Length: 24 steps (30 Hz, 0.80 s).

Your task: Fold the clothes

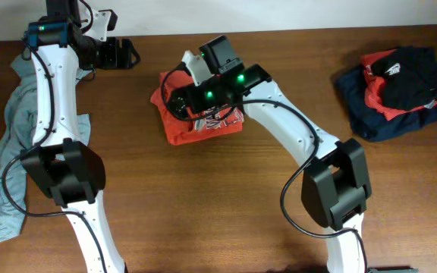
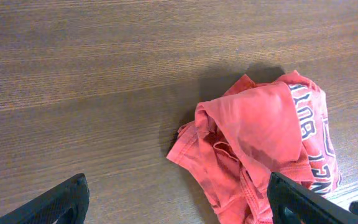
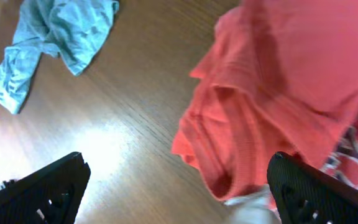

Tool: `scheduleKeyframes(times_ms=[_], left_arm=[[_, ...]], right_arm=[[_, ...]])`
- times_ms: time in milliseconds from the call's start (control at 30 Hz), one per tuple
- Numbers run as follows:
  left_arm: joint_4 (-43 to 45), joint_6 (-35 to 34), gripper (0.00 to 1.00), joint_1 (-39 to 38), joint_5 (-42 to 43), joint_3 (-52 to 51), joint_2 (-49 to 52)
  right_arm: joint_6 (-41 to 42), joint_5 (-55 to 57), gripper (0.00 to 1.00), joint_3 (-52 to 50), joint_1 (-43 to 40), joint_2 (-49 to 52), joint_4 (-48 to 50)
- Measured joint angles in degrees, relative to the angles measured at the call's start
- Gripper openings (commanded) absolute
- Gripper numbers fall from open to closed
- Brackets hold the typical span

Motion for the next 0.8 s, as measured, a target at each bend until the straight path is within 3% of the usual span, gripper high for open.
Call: scheduleKeyframes(times_ms=[433, 533, 667, 800], left_arm=[[0.0, 0.0, 0.92, 0.0, 0.0, 0.0, 0.0], [0.0, 0.0, 0.92, 0.0, 0.0, 0.0, 0.0], [0.0, 0.0, 0.92, 0.0, 0.0, 0.0, 0.0], [0.0, 0.0, 0.92, 0.0, 0.0, 0.0, 0.0]], right_arm=[[-3.2, 4.0, 0.91, 1.5, -3.3, 0.0, -5.1], [-4.2, 5.4, 0.82, 1.5, -3.2, 0.2, -5.2], [-4.2, 6.3, 0.58, 1.5, -2.4, 1.6, -5.0], [-3.4, 9.5, 0.57, 1.5, -1.0, 3.6, -5.6]])
